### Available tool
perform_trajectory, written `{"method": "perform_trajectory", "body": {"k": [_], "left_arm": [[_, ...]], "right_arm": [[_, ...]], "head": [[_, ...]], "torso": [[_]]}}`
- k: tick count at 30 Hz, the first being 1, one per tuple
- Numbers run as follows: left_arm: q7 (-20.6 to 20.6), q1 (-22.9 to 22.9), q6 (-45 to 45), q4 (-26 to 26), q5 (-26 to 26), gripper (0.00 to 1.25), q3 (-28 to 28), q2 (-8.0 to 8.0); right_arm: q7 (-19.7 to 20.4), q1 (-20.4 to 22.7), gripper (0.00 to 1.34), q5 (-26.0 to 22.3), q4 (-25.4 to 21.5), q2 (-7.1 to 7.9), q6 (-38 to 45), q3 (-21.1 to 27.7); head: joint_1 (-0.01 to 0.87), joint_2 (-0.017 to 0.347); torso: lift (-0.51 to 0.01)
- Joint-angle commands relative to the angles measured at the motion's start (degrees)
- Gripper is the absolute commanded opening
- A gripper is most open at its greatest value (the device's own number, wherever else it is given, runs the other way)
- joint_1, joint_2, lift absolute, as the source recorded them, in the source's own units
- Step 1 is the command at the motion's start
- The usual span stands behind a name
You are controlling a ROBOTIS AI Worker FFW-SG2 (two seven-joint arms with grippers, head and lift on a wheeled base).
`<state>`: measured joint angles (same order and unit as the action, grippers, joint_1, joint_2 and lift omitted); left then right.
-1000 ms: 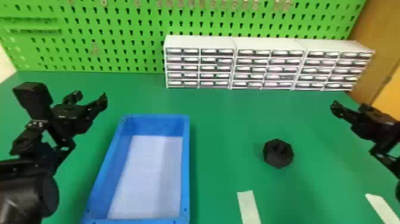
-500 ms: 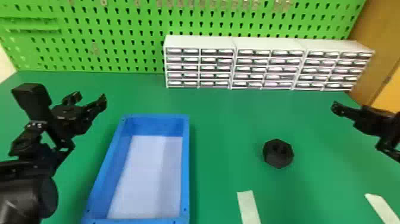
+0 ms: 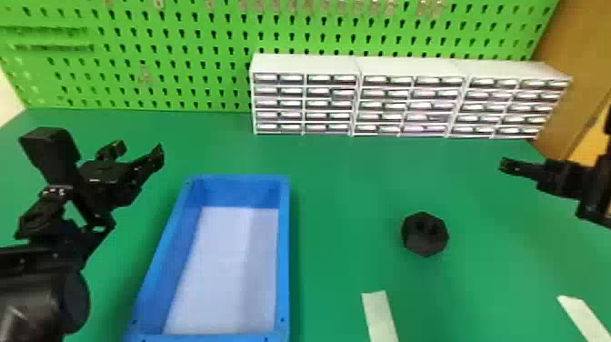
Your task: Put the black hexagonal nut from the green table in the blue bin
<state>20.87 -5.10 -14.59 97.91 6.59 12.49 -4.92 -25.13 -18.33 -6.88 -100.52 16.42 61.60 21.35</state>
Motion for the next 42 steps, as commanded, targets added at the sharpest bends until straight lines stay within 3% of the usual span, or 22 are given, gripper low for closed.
{"method": "perform_trajectory", "body": {"k": [1,24,29,42], "left_arm": [[0.04,-0.17,0.0,0.0,0.0,0.76,-0.19,0.0],[0.04,-0.17,0.0,0.09,0.18,0.76,-0.37,0.0],[0.04,-0.17,0.0,0.09,0.18,0.76,-0.37,0.0],[0.04,-0.17,0.0,0.09,0.18,0.76,-0.37,0.0]], "right_arm": [[0.0,-2.33,1.09,2.04,-0.11,0.46,4.5,-1.58],[-0.09,-8.83,1.09,11.36,0.33,0.72,23.66,-12.04],[-0.09,-9.45,1.09,11.54,2.88,0.55,24.1,-13.36],[-0.09,-10.42,1.09,11.62,8.5,-1.74,21.02,-15.11]], "head": [[0.691,0.009],[0.691,0.009],[0.691,0.009],[0.691,0.009]], "torso": [[-0.097],[-0.097],[-0.097],[-0.097]]}}
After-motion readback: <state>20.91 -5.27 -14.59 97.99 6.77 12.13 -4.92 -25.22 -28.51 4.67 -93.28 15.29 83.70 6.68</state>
